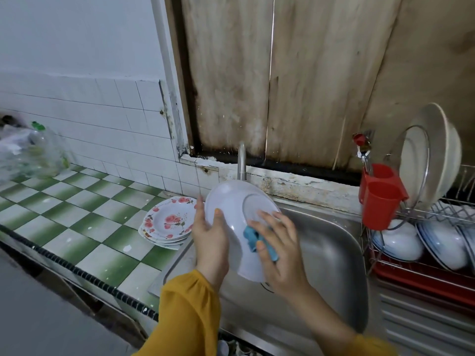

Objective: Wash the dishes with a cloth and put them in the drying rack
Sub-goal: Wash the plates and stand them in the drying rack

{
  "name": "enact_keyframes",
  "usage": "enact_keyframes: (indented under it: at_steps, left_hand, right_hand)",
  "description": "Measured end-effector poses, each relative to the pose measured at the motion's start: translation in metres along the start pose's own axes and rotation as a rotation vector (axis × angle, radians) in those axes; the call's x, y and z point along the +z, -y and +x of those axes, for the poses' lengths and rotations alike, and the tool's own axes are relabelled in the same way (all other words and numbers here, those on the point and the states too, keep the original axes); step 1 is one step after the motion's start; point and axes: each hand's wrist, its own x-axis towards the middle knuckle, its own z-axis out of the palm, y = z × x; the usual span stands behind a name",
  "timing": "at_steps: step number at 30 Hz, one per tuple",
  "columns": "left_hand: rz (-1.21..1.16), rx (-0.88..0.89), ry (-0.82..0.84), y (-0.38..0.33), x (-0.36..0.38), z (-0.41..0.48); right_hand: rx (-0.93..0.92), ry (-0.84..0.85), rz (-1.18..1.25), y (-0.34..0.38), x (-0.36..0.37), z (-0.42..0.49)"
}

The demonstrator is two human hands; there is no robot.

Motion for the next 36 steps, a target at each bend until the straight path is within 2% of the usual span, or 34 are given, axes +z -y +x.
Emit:
enact_keyframes:
  at_steps: [2,3,6,7,8,9,12,13,15,16,17,19,20,21,22,26,27,28,31,32,33,36]
  left_hand:
    - [0.040,0.071,0.093,-0.001,0.001,-0.008]
    - [0.048,0.090,0.128,0.000,0.000,-0.011]
    - [0.037,0.140,0.196,0.005,-0.004,-0.020]
    - [0.036,0.161,0.196,0.006,-0.004,-0.021]
    - [0.028,0.183,0.179,0.004,-0.003,-0.022]
    - [0.004,0.197,0.153,0.001,-0.003,-0.021]
    - [-0.112,0.192,0.095,-0.008,-0.011,-0.009]
    - [-0.136,0.174,0.090,-0.009,-0.016,-0.006]
    - [-0.149,0.135,0.092,-0.007,-0.024,-0.003]
    - [-0.152,0.125,0.101,-0.006,-0.026,-0.006]
    - [-0.142,0.118,0.117,-0.004,-0.026,-0.009]
    - [-0.089,0.158,0.186,-0.005,-0.024,-0.018]
    - [-0.046,0.206,0.229,-0.005,-0.023,-0.022]
    - [0.003,0.258,0.266,-0.006,-0.022,-0.024]
    - [0.040,0.296,0.292,-0.007,-0.021,-0.025]
    - [0.074,0.342,0.303,-0.009,-0.021,-0.024]
    - [0.080,0.351,0.291,-0.008,-0.021,-0.025]
    - [0.083,0.362,0.288,-0.006,-0.022,-0.027]
    - [0.078,0.381,0.300,-0.002,-0.020,-0.031]
    - [0.086,0.401,0.296,-0.003,-0.018,-0.031]
    - [0.089,0.424,0.286,-0.005,-0.015,-0.030]
    - [-0.084,0.344,0.194,-0.009,-0.011,-0.021]
  right_hand:
    - [-0.098,0.046,-0.102,-0.005,0.003,0.009]
    - [-0.055,0.011,-0.079,-0.007,0.002,0.018]
    - [0.368,-0.204,0.127,-0.023,0.001,0.048]
    - [0.485,-0.223,0.206,-0.023,0.001,0.056]
    - [0.511,-0.176,0.235,-0.020,0.002,0.060]
    - [0.436,-0.098,0.204,-0.015,0.004,0.057]
    - [0.025,0.154,0.106,0.004,0.006,0.032]
    - [-0.063,0.203,0.074,0.001,0.003,0.025]
    - [-0.083,0.163,-0.040,-0.016,-0.003,0.024]
    - [0.018,0.081,-0.055,-0.025,-0.005,0.029]
    - [0.193,-0.017,-0.004,-0.031,-0.006,0.038]
    - [0.561,-0.153,0.229,-0.032,-0.008,0.064]
    - [0.652,-0.159,0.297,-0.028,-0.007,0.075]
    - [0.650,-0.123,0.265,-0.022,-0.006,0.081]
    - [0.573,-0.068,0.197,-0.013,-0.005,0.082]
    - [0.026,0.157,-0.002,0.023,0.004,0.065]
    - [-0.032,0.172,-0.043,0.022,0.006,0.062]
    - [0.001,0.155,-0.045,0.019,0.006,0.063]
    - [0.417,-0.017,0.063,0.017,0.005,0.071]
    - [0.454,-0.043,0.060,0.022,0.006,0.071]
    - [0.373,-0.038,0.016,0.030,0.006,0.066]
    - [-0.127,0.082,-0.193,0.048,0.012,0.032]
